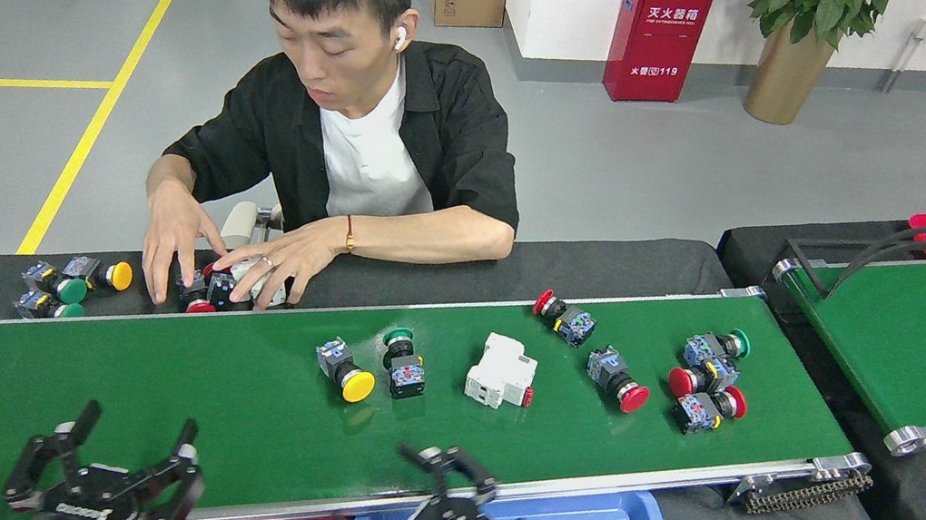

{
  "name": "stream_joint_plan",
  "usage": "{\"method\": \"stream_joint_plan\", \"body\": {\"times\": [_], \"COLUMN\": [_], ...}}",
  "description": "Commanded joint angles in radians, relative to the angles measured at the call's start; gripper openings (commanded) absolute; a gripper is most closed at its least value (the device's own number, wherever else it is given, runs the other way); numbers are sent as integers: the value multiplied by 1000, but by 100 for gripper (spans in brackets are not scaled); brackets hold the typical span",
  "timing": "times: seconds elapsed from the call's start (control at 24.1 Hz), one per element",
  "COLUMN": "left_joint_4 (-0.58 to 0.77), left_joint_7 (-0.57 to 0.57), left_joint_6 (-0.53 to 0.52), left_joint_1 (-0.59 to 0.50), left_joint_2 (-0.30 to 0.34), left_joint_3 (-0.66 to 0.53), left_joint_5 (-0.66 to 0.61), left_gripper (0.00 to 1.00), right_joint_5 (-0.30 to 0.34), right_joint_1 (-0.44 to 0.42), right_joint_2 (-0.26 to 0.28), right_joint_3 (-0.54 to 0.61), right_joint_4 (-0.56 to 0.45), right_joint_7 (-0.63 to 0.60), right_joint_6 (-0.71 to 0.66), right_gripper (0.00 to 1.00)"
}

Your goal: Pick switch part from conveyor to tray

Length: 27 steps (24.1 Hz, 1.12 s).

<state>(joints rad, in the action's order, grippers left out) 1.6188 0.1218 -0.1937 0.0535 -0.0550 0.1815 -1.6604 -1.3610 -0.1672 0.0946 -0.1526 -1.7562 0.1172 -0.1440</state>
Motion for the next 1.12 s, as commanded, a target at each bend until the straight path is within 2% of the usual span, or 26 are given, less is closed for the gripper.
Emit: {"method": "stream_joint_plan", "body": {"times": [0.0, 0.08, 0.17, 0.37, 0.5, 0.66, 0.79, 1.08], "left_joint_4": [-33, -79, -92, -165, -211, -214, -224, -286], "left_joint_7": [16, 25, 30, 56, 56, 58, 58, 58], "left_joint_6": [5, 7, 20, 92, 120, 154, 158, 217], "left_joint_1": [34, 54, 60, 84, 127, 134, 144, 193], "left_joint_2": [-34, -63, -75, -80, -95, -91, -92, -94], "left_joint_3": [19, 47, 69, 141, 138, 135, 131, 76], "left_joint_5": [-36, -59, -59, -47, -10, 47, 47, 48], "left_gripper": [100, 100, 100, 100, 100, 100, 100, 100], "right_joint_5": [26, 71, 82, 82, 72, 42, 19, 11], "right_joint_1": [-23, -54, -66, -71, -57, -20, 26, 127], "right_joint_2": [-3, -1, 1, 4, -4, -24, -41, -44], "right_joint_3": [105, 200, 252, 272, 242, 189, 160, 56], "right_joint_4": [-14, -14, -14, -11, -2, 12, 61, 164], "right_joint_7": [-60, -63, -77, -76, -68, -57, -56, -54], "right_joint_6": [53, 52, 53, 57, 63, 77, 109, 195], "right_gripper": [100, 100, 100, 100, 100, 100, 100, 100]}}
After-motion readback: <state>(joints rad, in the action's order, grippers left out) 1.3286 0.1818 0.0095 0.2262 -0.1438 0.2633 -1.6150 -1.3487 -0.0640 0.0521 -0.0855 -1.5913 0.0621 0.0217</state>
